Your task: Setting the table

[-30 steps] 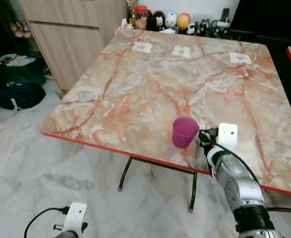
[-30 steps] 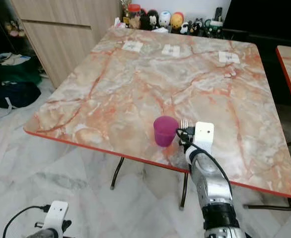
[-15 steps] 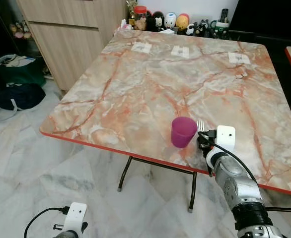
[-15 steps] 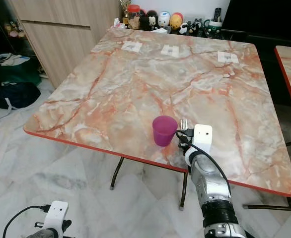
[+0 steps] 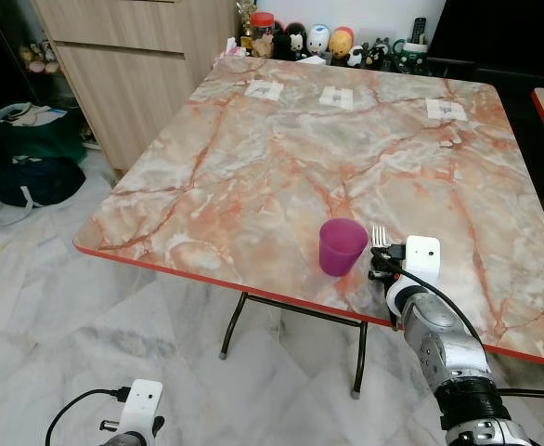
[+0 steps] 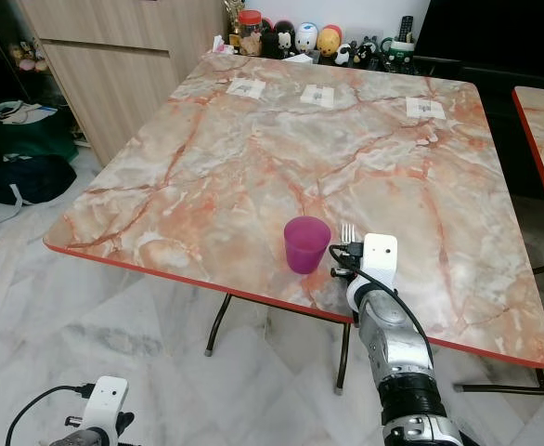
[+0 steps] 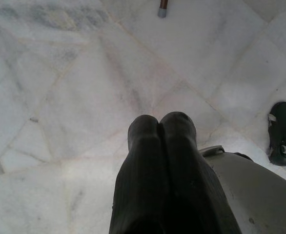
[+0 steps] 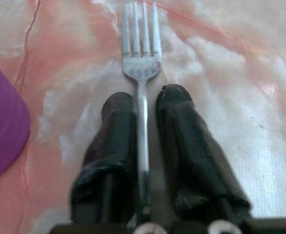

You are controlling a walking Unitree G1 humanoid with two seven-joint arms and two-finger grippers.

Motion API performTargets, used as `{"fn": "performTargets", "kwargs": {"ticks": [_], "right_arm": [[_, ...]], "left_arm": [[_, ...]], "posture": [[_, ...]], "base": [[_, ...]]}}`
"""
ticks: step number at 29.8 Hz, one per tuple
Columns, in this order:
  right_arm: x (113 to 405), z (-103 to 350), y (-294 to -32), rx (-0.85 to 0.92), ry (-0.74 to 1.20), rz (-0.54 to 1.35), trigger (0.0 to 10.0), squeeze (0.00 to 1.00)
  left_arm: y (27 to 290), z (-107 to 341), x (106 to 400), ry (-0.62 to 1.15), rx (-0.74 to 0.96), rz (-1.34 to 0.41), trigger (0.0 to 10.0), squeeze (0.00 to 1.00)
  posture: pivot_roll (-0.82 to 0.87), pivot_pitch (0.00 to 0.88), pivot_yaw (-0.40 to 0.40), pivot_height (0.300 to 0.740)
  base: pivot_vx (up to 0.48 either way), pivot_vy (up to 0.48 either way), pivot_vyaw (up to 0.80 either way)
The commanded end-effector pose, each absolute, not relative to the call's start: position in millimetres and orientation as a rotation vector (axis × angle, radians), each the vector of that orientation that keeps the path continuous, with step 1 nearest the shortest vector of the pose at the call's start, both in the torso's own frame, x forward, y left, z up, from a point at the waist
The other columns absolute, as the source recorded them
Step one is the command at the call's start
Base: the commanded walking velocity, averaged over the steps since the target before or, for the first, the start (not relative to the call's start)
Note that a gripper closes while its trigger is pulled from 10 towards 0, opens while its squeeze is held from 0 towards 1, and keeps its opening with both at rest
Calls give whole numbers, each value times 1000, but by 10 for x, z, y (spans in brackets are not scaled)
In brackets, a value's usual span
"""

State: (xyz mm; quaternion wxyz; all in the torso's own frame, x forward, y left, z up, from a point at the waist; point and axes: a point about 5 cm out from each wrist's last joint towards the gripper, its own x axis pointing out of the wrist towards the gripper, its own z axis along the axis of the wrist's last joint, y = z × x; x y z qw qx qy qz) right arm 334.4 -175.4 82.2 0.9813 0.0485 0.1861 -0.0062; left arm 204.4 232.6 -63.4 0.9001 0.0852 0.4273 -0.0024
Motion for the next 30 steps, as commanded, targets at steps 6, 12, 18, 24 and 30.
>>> {"fn": "performTargets", "kwargs": {"ticks": [6,12,18,24,30], "right_arm": [[3291,687,-1735,94,440,-3,0,0],[3286,674,-1732,89,441,-2,0,0],[3317,827,-1798,75,298,-55,10000,0],[3272,1159,-1918,106,31,-144,10000,0],[3175,1229,-2022,131,-48,-198,10000,0]], "left_arm": [[2339,-679,1964,923,168,-1,10000,0],[2337,-679,1964,925,169,-4,10000,0],[2339,-679,1964,924,173,-4,10000,0],[2339,-674,1971,920,188,-14,10000,0],[2336,-672,1976,919,192,-21,10000,0]], "posture": [[124,112,4,740],[124,111,3,740],[122,111,3,740],[119,110,1,740],[111,108,0,740]], "base": [[0,0,0],[0,0,0],[0,0,0],[0,0,0],[0,-158,0]]}}
